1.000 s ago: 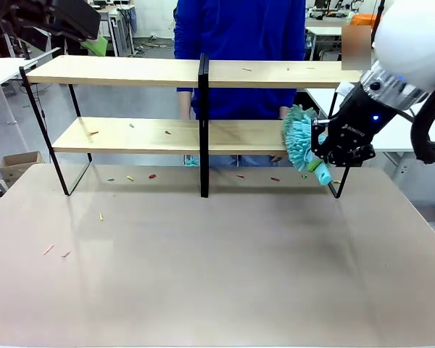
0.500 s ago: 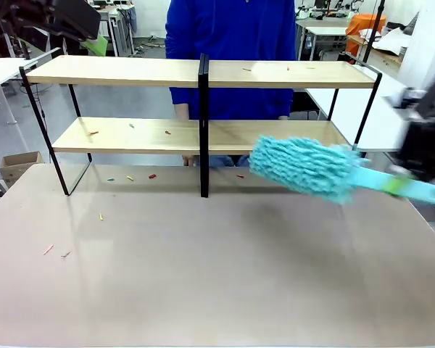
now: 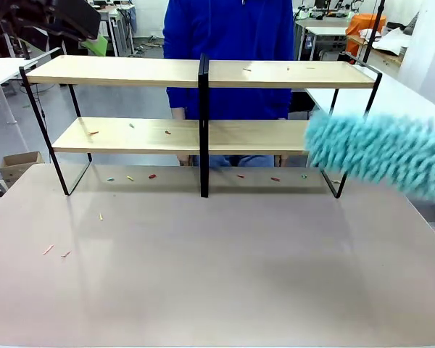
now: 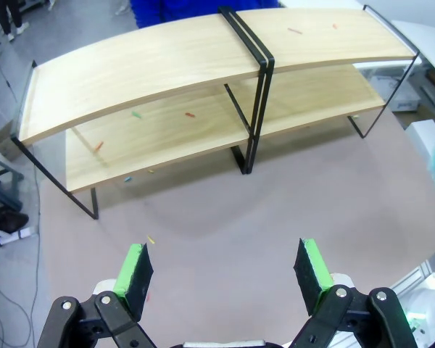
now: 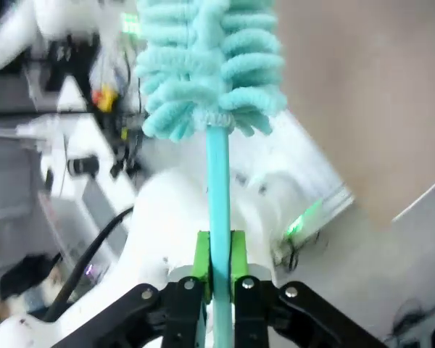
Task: Clean the shelves.
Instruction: Clean a randomly selected level of the Shelf with the Duster.
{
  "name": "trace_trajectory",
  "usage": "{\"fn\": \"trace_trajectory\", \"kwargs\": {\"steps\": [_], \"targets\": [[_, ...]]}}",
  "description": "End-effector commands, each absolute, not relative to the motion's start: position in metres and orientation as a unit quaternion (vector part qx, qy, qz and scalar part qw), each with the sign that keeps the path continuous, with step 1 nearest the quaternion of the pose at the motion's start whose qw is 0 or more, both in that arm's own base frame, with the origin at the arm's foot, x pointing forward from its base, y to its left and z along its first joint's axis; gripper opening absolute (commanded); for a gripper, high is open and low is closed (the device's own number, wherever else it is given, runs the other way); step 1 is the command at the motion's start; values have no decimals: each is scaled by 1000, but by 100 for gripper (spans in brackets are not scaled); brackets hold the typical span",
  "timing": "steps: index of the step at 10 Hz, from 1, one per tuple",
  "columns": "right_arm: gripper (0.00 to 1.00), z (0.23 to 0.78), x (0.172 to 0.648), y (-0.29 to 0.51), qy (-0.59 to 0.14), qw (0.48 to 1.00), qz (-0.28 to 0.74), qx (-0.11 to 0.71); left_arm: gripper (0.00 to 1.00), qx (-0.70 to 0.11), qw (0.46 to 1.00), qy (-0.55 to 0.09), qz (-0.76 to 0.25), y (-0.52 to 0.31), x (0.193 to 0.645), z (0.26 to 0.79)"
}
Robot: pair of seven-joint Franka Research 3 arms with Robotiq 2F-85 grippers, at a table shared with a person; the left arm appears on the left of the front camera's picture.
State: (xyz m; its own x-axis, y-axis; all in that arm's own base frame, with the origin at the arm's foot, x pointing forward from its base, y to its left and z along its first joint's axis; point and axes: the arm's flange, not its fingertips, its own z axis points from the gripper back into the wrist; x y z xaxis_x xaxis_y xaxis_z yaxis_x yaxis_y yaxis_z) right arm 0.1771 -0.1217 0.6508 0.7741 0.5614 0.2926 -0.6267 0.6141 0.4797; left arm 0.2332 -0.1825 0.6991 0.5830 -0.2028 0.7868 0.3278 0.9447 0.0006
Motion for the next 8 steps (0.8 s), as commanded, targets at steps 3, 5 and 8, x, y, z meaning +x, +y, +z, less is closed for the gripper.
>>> {"fn": "trace_trajectory", "kwargs": {"steps": [3,5,8], "targets": [[13,743,136,-162,-402,827,321,227,100,-73,887,-431,-148,-181,233,699],[13,764,139,-183,-436,851,225,186,100,-73,887,-431,-148,-181,233,699],[13,761,123,-174,-375,845,287,250,100,-73,887,-431,-148,-181,233,699]]}}
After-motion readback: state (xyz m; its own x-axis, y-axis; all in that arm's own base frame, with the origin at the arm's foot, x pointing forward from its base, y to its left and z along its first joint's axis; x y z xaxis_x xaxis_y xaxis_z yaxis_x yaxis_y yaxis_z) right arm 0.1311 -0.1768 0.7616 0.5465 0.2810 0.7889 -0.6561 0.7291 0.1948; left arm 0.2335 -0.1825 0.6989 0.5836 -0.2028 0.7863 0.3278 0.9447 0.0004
